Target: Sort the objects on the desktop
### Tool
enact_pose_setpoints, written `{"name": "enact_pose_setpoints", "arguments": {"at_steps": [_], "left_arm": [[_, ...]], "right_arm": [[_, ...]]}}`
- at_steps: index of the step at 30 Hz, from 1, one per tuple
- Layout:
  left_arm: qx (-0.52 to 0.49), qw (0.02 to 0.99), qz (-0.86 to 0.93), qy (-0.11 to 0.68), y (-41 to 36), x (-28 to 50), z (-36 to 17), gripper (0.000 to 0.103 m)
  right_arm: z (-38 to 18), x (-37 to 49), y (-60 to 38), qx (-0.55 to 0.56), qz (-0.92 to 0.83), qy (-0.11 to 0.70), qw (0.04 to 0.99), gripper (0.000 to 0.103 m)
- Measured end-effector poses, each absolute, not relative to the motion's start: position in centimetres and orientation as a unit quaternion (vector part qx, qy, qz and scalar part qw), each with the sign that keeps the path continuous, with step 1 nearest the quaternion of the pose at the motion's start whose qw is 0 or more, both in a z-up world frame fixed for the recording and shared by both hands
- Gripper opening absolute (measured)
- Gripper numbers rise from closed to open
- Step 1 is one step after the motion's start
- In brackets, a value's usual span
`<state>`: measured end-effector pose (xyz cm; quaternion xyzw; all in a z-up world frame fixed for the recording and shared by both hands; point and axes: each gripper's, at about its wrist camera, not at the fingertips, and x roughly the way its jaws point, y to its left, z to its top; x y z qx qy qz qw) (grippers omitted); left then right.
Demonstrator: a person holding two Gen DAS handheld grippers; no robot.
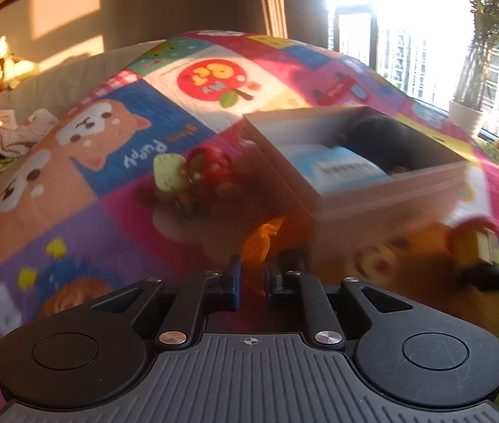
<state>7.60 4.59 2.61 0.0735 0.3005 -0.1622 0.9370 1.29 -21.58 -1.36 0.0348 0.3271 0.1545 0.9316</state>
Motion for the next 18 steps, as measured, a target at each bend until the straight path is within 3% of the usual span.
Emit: {"name": "enact_pose_setpoints", "arguments": {"at_steps": [6,10,14,18], "left_arm": [[0.009,0.923,-0.207,0.325,4.5,3.5,3.1,0.017],[0.006,0.920,-0.218,0.326,3.5,1.4,3.2,0.023],[0.032,0.927,-0.171,0.333,3.1,0.5,2.7,0.042],[0.027,0.926,-0.147,0.345,3.4,-0.2,2.5,0.053]], "right_arm": [[-1.3,1.0,-21.6,0.035,0.154,0.322,0.933,0.078],[-1.2,0.8,-21.5,0.032,0.148,0.314,0.937,0.084],[-1.1,0.6,-21.5,0.030,0.141,0.308,0.940,0.086],[-1.0,0.4,-21.4,0.025,0.135,0.302,0.943,0.088]]}}
